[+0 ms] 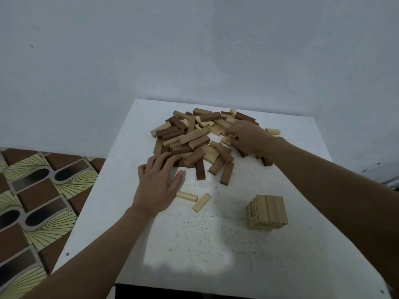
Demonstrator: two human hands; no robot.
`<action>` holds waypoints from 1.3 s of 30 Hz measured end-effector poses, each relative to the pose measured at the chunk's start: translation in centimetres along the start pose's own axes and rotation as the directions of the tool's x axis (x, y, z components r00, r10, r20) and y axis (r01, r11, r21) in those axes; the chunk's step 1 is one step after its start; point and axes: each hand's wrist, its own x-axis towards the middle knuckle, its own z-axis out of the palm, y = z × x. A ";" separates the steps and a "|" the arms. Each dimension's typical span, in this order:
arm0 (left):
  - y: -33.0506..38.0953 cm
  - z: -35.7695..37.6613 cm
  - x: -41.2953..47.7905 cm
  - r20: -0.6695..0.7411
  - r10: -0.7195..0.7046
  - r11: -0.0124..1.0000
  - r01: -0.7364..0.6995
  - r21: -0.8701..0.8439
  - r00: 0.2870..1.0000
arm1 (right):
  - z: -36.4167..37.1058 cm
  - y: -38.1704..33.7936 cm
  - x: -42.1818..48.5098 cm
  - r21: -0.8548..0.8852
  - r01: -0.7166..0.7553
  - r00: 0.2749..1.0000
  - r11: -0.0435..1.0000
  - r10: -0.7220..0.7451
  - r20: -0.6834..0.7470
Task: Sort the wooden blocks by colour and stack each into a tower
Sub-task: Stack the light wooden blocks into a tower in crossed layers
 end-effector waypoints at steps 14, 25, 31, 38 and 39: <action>-0.5 0.2 0.1 -0.019 0.014 0.999 -0.015 -0.028 1.000 | 1.8 -1.1 2.9 -0.164 -0.011 1.000 0.986 0.014 0.014; -0.4 0.1 0.0 -0.012 0.001 0.994 -0.002 -0.113 1.000 | -0.8 -3.7 0.2 0.070 0.137 0.946 0.988 -0.109 -0.306; -0.2 -0.4 -0.2 -0.058 0.040 0.984 -0.050 -0.173 0.998 | -2.9 -8.8 -5.2 0.288 0.170 0.982 0.943 -0.139 -0.125; -1.0 0.0 -0.8 -0.087 0.137 0.942 -0.157 -0.297 0.987 | 1.5 -13.7 -9.6 0.457 0.087 0.983 0.885 -0.003 -0.181; -0.7 -0.4 -0.9 -0.071 0.146 0.915 -0.162 -0.370 0.987 | 2.3 -14.0 -9.8 0.485 0.060 0.986 0.873 0.026 -0.168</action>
